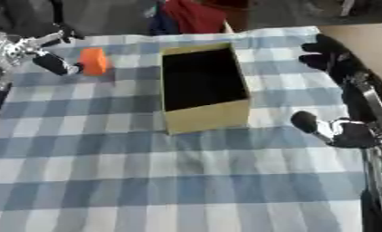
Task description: Pick up objects on the table and place them in the box.
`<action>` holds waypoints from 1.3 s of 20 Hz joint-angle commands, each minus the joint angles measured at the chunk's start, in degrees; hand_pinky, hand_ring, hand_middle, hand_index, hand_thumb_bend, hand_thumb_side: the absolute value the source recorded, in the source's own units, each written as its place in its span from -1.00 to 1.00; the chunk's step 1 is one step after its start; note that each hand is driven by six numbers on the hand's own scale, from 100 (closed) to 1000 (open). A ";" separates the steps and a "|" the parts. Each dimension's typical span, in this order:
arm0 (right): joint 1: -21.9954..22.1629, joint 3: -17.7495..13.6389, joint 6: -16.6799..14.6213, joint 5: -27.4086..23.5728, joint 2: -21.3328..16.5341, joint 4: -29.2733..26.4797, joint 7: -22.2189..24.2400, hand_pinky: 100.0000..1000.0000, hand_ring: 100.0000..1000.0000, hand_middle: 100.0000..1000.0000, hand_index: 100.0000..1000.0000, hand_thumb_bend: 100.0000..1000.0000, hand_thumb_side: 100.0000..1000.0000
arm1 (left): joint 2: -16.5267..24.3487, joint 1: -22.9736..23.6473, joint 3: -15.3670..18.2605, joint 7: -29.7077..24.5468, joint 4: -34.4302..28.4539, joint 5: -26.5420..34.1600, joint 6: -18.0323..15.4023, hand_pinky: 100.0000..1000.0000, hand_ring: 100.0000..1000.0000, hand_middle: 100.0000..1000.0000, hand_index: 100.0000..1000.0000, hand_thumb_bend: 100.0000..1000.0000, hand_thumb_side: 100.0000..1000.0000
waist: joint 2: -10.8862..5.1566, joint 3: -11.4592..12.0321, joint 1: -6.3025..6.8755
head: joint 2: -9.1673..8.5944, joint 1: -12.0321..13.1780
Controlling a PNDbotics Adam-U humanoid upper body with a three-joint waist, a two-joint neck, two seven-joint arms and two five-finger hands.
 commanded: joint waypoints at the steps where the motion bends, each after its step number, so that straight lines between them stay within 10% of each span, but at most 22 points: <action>1: -0.95 -0.26 -0.02 -0.56 -1.14 -1.13 0.16 0.71 0.64 0.68 1.00 0.36 0.10 | 1.27 -0.74 0.60 1.33 -1.22 -0.42 0.49 0.63 0.63 0.69 0.80 -0.52 -0.67 | -0.80 -0.20 0.06 | -0.68 0.07; 26: -1.47 -0.96 0.87 -2.05 -1.86 -2.37 0.19 0.72 0.64 0.67 1.00 0.33 0.12 | 1.00 0.71 0.81 8.74 -1.09 -4.64 4.39 0.49 0.42 0.45 0.71 -0.50 -0.80 | 1.92 -1.49 0.98 | -1.86 0.30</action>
